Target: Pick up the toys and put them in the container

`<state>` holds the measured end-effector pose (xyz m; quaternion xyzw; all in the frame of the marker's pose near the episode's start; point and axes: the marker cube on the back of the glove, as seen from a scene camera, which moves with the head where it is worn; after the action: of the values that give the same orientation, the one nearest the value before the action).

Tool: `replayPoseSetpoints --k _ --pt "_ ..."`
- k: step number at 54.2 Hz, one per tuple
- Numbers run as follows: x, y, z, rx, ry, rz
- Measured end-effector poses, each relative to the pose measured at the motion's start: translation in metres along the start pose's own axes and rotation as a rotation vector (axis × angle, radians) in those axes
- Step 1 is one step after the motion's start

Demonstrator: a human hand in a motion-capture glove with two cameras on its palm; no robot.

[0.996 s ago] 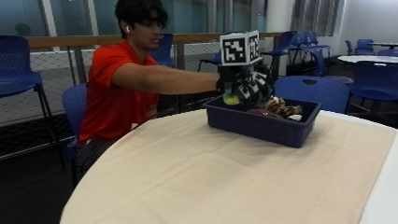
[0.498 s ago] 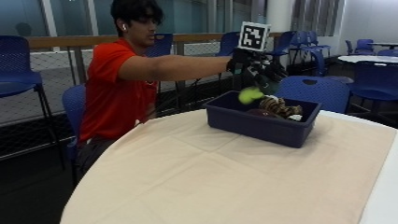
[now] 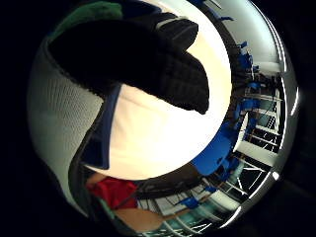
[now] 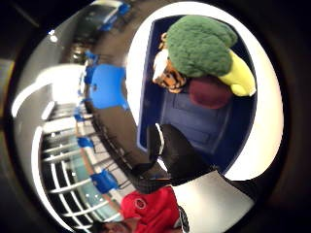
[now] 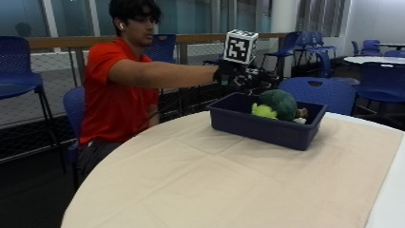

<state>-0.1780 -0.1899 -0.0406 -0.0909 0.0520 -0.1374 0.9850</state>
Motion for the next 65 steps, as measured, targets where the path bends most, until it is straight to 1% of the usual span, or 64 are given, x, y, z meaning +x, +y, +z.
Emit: replayPoseSetpoints --k 11,25,38,53,65 --pt "0.030 0.025 0.013 0.022 -0.020 0.060" --pt "0.070 0.064 0.048 0.022 0.023 0.103" --pt "0.111 0.112 0.085 0.029 -0.005 0.131" --pt "0.157 0.151 0.093 0.051 -0.013 0.193" --pt "0.171 0.166 0.096 0.066 -0.047 0.183"
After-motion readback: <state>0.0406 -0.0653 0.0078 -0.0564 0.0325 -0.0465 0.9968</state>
